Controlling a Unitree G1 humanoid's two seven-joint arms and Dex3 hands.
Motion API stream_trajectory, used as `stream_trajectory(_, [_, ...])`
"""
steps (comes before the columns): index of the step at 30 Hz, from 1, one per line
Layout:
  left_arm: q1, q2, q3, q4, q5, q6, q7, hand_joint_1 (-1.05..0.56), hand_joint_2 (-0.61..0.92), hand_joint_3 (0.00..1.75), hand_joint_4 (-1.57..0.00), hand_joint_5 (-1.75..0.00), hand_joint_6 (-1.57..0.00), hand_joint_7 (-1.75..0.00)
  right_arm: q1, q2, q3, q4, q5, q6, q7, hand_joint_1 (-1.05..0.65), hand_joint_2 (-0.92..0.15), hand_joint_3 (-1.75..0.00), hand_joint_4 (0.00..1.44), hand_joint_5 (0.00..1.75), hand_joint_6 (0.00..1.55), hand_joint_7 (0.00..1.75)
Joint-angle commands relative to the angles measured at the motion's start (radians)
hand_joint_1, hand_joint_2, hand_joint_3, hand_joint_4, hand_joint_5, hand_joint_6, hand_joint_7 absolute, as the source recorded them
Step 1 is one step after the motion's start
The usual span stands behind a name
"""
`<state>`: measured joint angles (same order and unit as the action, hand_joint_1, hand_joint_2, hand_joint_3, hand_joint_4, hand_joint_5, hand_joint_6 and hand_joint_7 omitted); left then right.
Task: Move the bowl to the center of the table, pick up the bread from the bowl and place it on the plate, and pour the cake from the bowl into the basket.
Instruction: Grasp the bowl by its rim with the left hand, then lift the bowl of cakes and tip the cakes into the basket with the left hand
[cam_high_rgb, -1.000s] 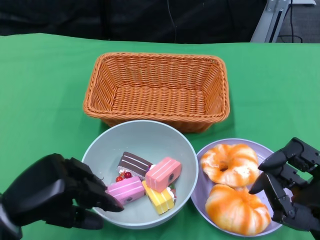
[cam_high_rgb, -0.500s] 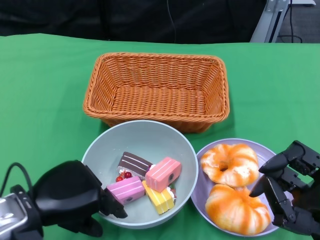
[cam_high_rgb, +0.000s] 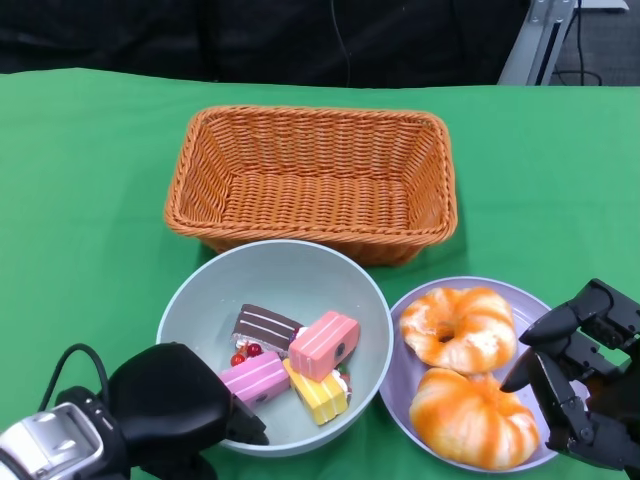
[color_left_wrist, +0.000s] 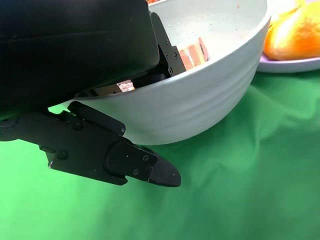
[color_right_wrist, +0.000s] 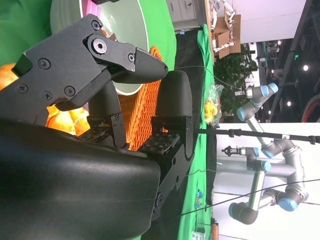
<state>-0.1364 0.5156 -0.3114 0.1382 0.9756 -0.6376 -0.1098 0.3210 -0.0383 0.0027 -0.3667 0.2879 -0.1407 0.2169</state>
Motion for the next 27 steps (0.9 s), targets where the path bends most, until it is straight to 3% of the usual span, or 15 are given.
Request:
stream_trajectory(1, [-0.017,0.017,-0.033,0.068,-0.003,-0.029,0.097,-0.41,0.92,0.06,-1.02,-0.02,-0.91,-0.01,0.004,-0.007,-0.009,-0.009,0.001,0.006,0.001,-0.22,-0.55,-0.87,0.64,1.52,0.63,1.21])
stream_trajectory(7, [-0.073,0.009,-0.074,0.219,-0.021,-0.108,0.29,-0.25,0.92,0.06,-1.22,-0.16,-1.12,-0.08,0.005,-0.004,-0.004,-0.009,-0.018,0.005,-0.005,-0.24,-0.57,-0.82,0.64,1.51,0.64,1.18])
stream_trajectory(8, [-0.08,0.008,-0.076,0.239,-0.029,-0.119,0.313,-0.25,0.92,0.06,-1.11,-0.47,-1.16,-0.07,0.004,-0.004,-0.004,-0.007,-0.023,0.002,-0.005,-0.24,-0.57,-0.81,0.64,1.51,0.64,1.18])
stream_trajectory(9, [-0.085,0.009,-0.077,0.253,-0.034,-0.126,0.329,-0.24,0.92,0.09,-0.91,-0.96,-1.19,-0.06,0.004,-0.005,-0.003,-0.005,-0.027,-0.001,-0.003,-0.24,-0.57,-0.81,0.64,1.51,0.64,1.18])
stream_trajectory(13, [-0.083,0.007,-0.071,0.274,-0.08,-0.125,0.354,-0.25,0.92,0.13,-0.7,-1.61,-1.26,-0.07,0.002,-0.002,-0.001,0.003,-0.035,-0.012,-0.002,-0.23,-0.58,-0.8,0.64,1.51,0.64,1.17])
stream_trajectory(14, [-0.083,0.007,-0.071,0.277,-0.088,-0.125,0.355,-0.25,0.92,0.14,-0.69,-1.68,-1.27,-0.08,0.002,-0.002,-0.001,0.003,-0.036,-0.012,-0.002,-0.23,-0.57,-0.8,0.64,1.51,0.64,1.17])
stream_trajectory(20, [-0.067,0.031,-0.051,0.272,-0.205,-0.163,0.318,-0.24,0.92,0.23,-0.7,-1.74,-1.29,-0.14,0.004,0.002,0.001,0.004,-0.02,-0.016,0.007,-0.23,-0.58,-0.81,0.64,1.51,0.64,1.16])
stream_trajectory(21, [-0.064,0.036,-0.046,0.27,-0.222,-0.173,0.319,-0.24,0.92,0.25,-0.7,-1.74,-1.22,-0.27,0.005,0.002,0.0,0.004,-0.017,-0.015,0.009,-0.24,-0.57,-0.82,0.64,1.51,0.64,1.16])
stream_trajectory(22, [-0.06,0.043,-0.04,0.266,-0.239,-0.184,0.316,-0.23,0.92,0.26,-0.71,-1.73,-1.03,-0.65,0.005,0.0,0.0,0.002,-0.014,-0.011,0.012,-0.24,-0.57,-0.83,0.63,1.51,0.63,1.16])
stream_trajectory(23, [-0.057,0.048,-0.035,0.263,-0.251,-0.193,0.314,-0.22,0.92,0.26,-0.71,-1.72,-0.93,-0.83,0.005,-0.001,0.0,0.001,-0.011,-0.009,0.014,-0.24,-0.57,-0.83,0.63,1.51,0.63,1.16])
stream_trajectory(25, [-0.05,0.06,-0.023,0.254,-0.275,-0.215,0.304,-0.21,0.92,0.26,-0.71,-1.71,-0.84,-0.98,0.004,-0.002,-0.001,0.0,-0.004,-0.004,0.019,-0.24,-0.57,-0.84,0.62,1.52,0.63,1.17])
stream_trajectory(27, [-0.043,0.07,-0.01,0.249,-0.3,-0.243,0.299,-0.19,0.92,0.25,-0.72,-1.68,-0.83,-1.01,0.005,-0.003,-0.001,-0.004,-0.002,0.006,0.018,-0.24,-0.56,-0.85,0.62,1.52,0.62,1.17])
